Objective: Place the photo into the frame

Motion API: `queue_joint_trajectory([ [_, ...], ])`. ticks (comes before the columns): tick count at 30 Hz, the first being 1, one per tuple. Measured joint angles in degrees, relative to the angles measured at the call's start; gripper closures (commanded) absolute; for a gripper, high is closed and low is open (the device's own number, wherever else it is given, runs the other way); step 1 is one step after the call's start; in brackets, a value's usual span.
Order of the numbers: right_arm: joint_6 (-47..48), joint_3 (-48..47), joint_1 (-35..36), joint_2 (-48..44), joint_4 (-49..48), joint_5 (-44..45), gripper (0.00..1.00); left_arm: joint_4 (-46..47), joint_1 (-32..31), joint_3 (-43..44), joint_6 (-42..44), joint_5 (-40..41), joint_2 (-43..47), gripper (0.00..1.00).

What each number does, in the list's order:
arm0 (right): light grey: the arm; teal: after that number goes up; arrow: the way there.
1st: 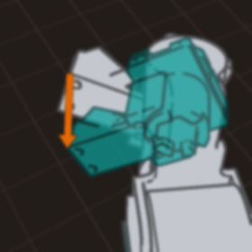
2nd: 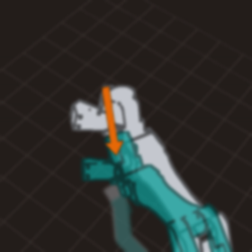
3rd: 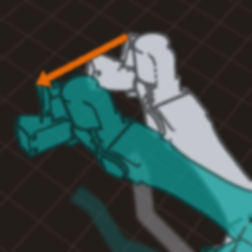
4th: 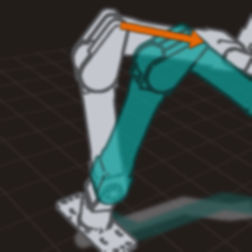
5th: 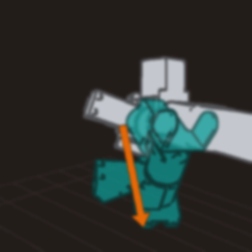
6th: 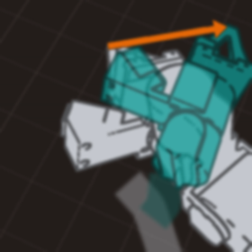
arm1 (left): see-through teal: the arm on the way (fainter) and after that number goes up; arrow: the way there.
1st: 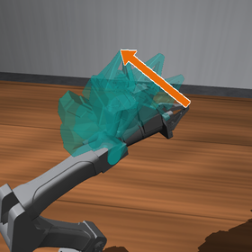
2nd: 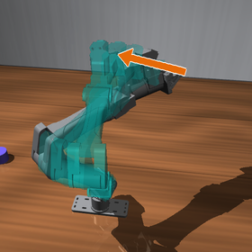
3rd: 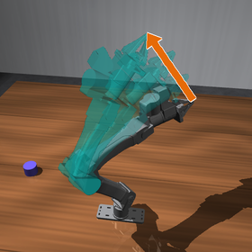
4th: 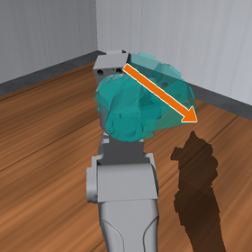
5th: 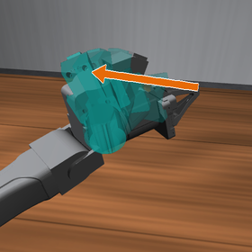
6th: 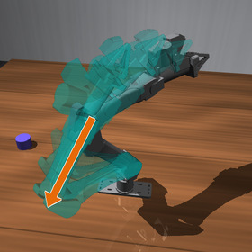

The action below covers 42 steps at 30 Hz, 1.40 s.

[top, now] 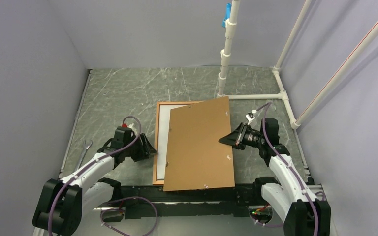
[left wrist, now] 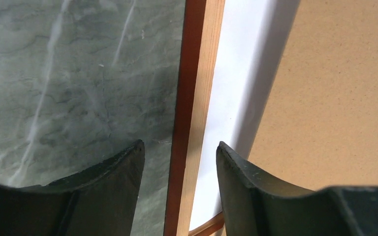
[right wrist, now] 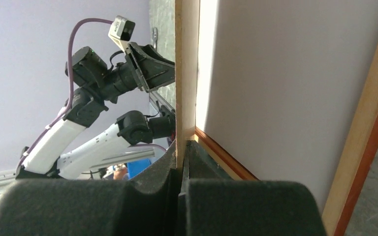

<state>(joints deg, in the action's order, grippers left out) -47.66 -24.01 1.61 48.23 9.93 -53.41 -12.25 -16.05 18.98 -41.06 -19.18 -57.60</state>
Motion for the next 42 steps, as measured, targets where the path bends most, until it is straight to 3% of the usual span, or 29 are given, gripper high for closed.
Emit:
queue_joint_trajectory([
  [18, -2.1, -2.9, 4.8, 10.7, -9.3, 3.0, 1.0, 0.4, -1.7, 1.0, 0.3, 2.7, -2.0, 0.7],
  [42, -3.0, -7.1, 7.2, 22.3, -15.8, 3.9, 1.0, 0.4, -2.2, 3.1, 1.4, 2.3, -4.8, 0.78],
])
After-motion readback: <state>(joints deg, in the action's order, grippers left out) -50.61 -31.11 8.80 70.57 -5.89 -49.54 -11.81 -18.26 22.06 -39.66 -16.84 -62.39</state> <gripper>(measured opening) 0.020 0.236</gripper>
